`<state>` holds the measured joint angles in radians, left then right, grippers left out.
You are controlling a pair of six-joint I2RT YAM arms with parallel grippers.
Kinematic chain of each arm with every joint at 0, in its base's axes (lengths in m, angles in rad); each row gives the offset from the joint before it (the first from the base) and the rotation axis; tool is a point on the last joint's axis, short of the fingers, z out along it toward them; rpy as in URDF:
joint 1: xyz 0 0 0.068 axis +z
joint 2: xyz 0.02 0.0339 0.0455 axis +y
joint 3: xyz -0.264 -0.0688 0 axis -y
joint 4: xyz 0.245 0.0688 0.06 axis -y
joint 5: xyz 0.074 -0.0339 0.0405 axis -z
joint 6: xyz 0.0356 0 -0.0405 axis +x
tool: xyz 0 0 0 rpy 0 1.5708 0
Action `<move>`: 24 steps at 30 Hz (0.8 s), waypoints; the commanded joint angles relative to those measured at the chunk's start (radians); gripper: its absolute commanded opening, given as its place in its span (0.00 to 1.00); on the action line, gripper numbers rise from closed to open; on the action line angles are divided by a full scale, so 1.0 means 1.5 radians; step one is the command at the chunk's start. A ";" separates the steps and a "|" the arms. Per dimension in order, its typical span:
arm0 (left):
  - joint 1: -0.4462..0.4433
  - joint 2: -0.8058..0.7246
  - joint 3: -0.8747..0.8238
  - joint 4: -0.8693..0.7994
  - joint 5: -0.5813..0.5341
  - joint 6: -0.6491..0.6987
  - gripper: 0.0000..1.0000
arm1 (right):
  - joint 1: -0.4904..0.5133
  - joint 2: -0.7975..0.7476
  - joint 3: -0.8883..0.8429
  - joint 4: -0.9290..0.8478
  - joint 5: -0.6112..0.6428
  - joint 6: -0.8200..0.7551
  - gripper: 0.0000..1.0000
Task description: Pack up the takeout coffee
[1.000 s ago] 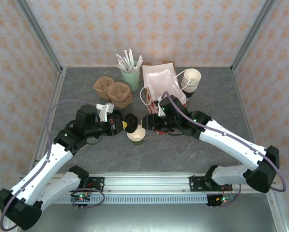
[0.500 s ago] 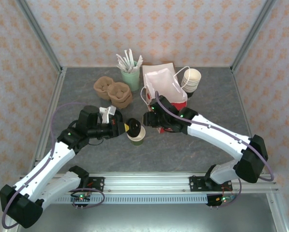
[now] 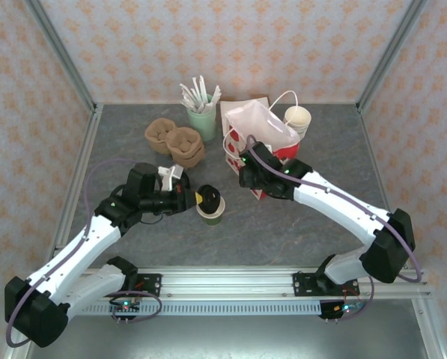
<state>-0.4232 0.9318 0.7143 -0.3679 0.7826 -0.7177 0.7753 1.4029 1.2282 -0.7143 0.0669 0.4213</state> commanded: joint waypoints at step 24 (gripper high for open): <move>0.020 0.038 -0.058 0.103 0.074 -0.047 0.06 | 0.030 -0.088 -0.081 0.141 -0.304 0.202 0.49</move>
<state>-0.4042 0.9886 0.6338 -0.2493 0.8577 -0.7750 0.8124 1.2804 1.1488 -0.5766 -0.3511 0.6464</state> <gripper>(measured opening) 0.060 0.493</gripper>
